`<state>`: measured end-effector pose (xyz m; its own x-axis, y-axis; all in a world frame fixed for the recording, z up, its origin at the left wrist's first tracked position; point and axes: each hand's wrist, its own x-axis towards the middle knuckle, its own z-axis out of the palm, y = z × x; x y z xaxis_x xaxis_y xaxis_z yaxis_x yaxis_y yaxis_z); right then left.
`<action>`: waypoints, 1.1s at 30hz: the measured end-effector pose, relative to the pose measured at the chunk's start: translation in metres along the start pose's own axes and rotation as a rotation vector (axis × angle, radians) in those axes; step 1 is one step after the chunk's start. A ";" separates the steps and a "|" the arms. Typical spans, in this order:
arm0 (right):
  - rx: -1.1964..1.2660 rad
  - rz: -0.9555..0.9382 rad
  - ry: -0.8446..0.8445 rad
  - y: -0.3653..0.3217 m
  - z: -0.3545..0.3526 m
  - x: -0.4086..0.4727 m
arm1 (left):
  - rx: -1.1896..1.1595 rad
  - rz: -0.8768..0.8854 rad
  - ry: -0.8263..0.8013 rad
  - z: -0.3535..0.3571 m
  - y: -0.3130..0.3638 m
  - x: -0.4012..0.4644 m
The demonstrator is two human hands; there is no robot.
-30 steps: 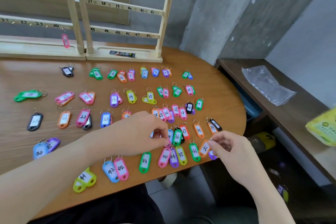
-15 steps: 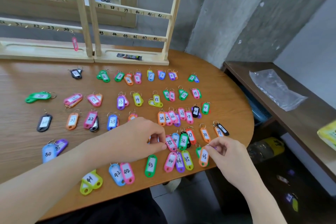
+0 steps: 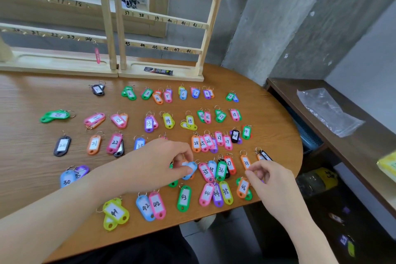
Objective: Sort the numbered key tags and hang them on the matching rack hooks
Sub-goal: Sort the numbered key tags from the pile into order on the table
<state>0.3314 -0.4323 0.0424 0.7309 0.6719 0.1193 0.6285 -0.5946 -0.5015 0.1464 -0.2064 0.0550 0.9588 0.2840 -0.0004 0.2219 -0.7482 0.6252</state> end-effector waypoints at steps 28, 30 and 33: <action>-0.009 -0.652 -0.351 -0.323 0.160 0.113 | -0.016 -0.652 0.848 -0.142 -0.226 -0.216; 0.008 -0.686 -0.393 -0.346 0.177 0.109 | 0.005 -0.683 0.948 -0.150 -0.246 -0.228; 0.045 -0.739 -0.459 -0.380 0.206 0.105 | 0.080 -0.747 1.077 -0.160 -0.274 -0.241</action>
<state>0.1148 -0.0446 0.0686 -0.0462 0.9961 0.0750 0.8812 0.0760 -0.4666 -0.1741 0.0258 0.0086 -0.0123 0.9479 0.3185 0.6795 -0.2258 0.6981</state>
